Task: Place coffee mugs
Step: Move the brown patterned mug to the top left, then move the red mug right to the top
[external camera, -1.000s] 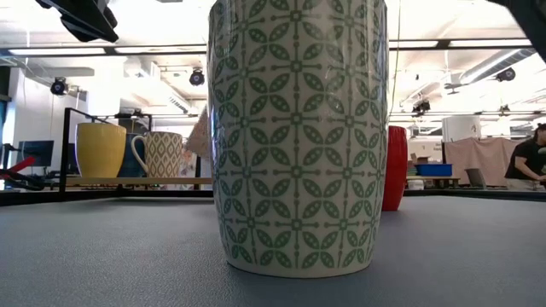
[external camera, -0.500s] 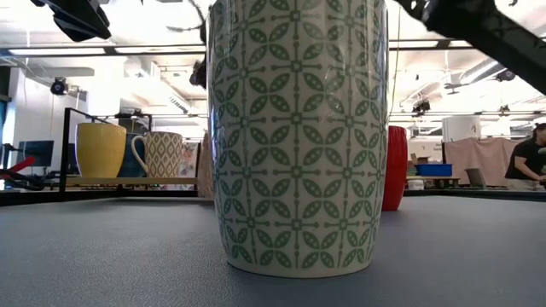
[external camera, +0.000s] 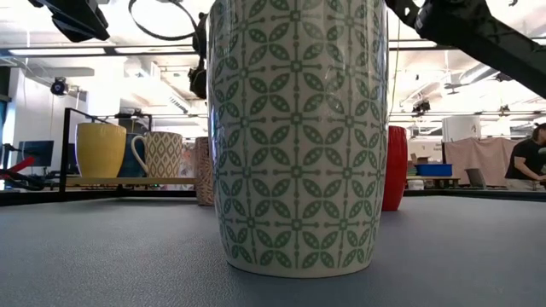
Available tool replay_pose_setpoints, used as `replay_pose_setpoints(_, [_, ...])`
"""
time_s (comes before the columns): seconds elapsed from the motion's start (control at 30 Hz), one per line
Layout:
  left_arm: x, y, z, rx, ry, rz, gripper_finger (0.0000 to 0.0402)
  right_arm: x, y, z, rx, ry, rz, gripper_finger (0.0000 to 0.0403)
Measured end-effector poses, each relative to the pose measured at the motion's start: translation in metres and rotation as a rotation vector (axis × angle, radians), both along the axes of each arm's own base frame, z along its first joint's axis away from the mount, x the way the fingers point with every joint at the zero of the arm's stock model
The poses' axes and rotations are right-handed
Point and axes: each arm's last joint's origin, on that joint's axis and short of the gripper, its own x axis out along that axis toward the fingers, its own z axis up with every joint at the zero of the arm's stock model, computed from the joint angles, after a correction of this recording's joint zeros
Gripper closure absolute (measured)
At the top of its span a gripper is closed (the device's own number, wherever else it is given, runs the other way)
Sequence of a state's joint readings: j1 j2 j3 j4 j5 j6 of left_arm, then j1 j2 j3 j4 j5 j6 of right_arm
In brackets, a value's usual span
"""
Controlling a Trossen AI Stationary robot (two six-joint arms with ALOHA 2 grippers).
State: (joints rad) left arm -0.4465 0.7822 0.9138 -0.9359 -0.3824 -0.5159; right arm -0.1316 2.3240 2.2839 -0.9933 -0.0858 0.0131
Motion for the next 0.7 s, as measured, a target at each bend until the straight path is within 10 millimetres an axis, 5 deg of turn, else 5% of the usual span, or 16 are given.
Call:
replay_pose_setpoints(0.2, [0.000, 0.000, 0.000, -0.001, 0.000, 0.001, 0.0329, -0.015, 0.005, 0.031, -0.008, -0.005, 0.020, 0.0267])
replay_pose_setpoints(0.4, [0.000, 0.000, 0.000, -0.012, 0.002, 0.012, 0.0329, -0.046, 0.016, 0.065, -0.002, 0.091, 0.051, 0.0267])
replay_pose_setpoints(0.7, [0.000, 0.000, 0.000, -0.015, 0.003, 0.015, 0.0329, -0.081, 0.063, 0.057, 0.039, 0.394, 0.086, 0.0279])
